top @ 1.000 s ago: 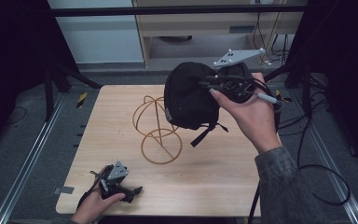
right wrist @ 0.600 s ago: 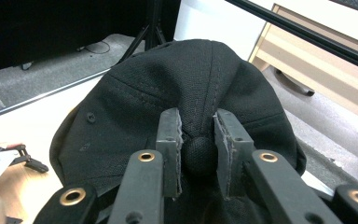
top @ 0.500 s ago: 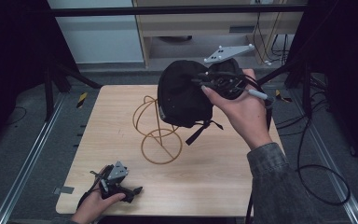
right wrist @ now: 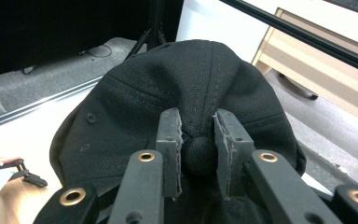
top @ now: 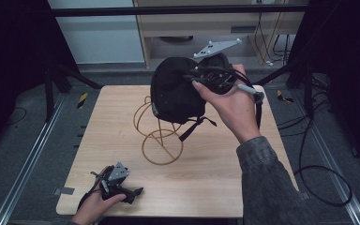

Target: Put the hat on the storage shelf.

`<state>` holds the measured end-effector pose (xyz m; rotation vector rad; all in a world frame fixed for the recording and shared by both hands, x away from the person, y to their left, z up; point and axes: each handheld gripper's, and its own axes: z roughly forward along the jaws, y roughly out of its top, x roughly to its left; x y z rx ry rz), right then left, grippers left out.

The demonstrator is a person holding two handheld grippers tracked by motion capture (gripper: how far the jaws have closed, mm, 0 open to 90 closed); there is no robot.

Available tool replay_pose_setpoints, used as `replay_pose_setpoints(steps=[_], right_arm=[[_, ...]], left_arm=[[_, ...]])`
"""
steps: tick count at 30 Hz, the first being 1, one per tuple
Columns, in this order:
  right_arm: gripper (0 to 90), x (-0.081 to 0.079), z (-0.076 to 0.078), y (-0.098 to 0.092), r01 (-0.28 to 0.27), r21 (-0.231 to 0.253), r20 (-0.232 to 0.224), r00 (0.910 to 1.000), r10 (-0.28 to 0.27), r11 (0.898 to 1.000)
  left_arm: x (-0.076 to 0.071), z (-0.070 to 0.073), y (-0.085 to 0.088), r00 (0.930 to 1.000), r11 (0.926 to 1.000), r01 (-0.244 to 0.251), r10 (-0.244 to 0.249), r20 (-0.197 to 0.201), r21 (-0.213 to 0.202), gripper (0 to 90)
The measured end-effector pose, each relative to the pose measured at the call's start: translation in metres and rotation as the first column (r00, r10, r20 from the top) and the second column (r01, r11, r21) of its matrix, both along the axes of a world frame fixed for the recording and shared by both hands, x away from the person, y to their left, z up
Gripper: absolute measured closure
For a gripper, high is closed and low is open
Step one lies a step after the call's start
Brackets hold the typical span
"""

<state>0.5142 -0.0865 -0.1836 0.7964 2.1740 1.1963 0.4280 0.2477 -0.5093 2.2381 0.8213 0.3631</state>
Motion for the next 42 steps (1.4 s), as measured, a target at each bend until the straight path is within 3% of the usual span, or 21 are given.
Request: replay_pose_setpoints(steps=[17, 30, 42], right_arm=[[73.6, 0.013, 0.005, 0.025, -0.022, -0.035, -0.020, 0.9996, 0.021, 0.999], [73.6, 0.013, 0.011, 0.046, -0.057, -0.075, -0.026, 0.9981, 0.055, 0.996], [73.6, 0.018, -0.002, 0.067, -0.094, -0.138, -0.068, 0.9940, 0.085, 0.986]], left_arm=[[0.000, 0.000, 0.000, 1.0000, 1.0000, -0.001, 0.001, 0.000, 0.000, 0.0], [0.000, 0.000, 0.000, 1.0000, 1.0000, -0.002, 0.002, 0.002, 0.000, 0.0], [0.000, 0.000, 0.000, 1.0000, 1.0000, -0.003, 0.003, 0.002, 0.000, 0.0]])
